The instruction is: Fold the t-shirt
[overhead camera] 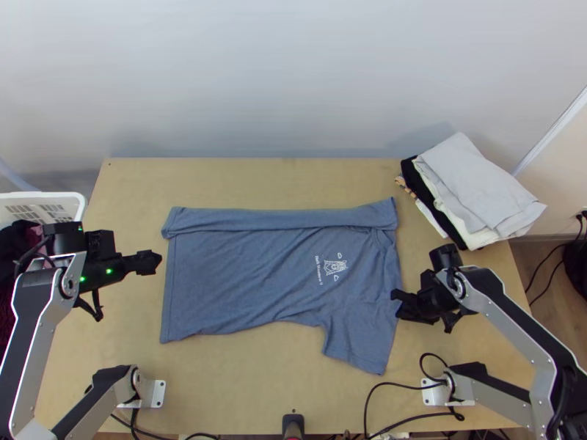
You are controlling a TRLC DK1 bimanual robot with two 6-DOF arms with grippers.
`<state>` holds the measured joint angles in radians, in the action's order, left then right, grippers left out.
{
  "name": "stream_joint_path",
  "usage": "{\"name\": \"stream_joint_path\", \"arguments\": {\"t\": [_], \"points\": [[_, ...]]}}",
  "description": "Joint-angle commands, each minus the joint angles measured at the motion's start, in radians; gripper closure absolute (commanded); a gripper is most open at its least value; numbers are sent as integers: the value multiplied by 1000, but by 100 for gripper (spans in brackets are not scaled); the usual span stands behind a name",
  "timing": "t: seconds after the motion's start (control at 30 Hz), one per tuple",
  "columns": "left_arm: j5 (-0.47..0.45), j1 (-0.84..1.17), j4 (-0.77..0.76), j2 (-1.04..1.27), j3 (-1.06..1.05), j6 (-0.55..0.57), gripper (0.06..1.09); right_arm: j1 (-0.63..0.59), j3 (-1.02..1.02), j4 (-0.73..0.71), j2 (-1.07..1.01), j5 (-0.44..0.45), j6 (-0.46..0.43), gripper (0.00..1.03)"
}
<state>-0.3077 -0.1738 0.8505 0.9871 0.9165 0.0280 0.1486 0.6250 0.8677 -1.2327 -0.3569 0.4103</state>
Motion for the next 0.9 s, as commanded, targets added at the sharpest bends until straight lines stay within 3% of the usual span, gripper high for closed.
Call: {"name": "stream_joint_path", "arguments": {"t": [0.0, 0.07, 0.17, 0.33, 0.43, 0.53, 0.57, 0.73, 0.87], "points": [[-10, 7, 21, -16, -27, -25, 12, 6, -13, -16, -36, -8, -18, 81], [-8, 7, 24, -16, -28, -31, 12, 9, -15, -24, -47, -8, -18, 79], [-8, 7, 27, -16, -28, -33, 12, 19, -16, -27, -63, -10, -18, 67], [-10, 11, 59, -19, -25, -66, 12, 54, -24, -49, -70, -10, -21, 67], [-10, 28, 122, -27, -18, -158, 12, 68, -30, -58, -74, -10, -25, 68], [-10, 51, 248, -25, -4, -293, 12, 80, -30, -78, -70, -8, -42, 96], [-8, 53, 283, -27, -5, -346, 12, 82, -30, -79, -65, -8, -44, 100], [53, 59, 447, -28, -28, -560, 12, 92, -30, -79, -56, -8, -45, 100], [147, 74, 444, -18, -77, -625, 12, 89, -36, -79, -47, -8, -45, 100]]}}
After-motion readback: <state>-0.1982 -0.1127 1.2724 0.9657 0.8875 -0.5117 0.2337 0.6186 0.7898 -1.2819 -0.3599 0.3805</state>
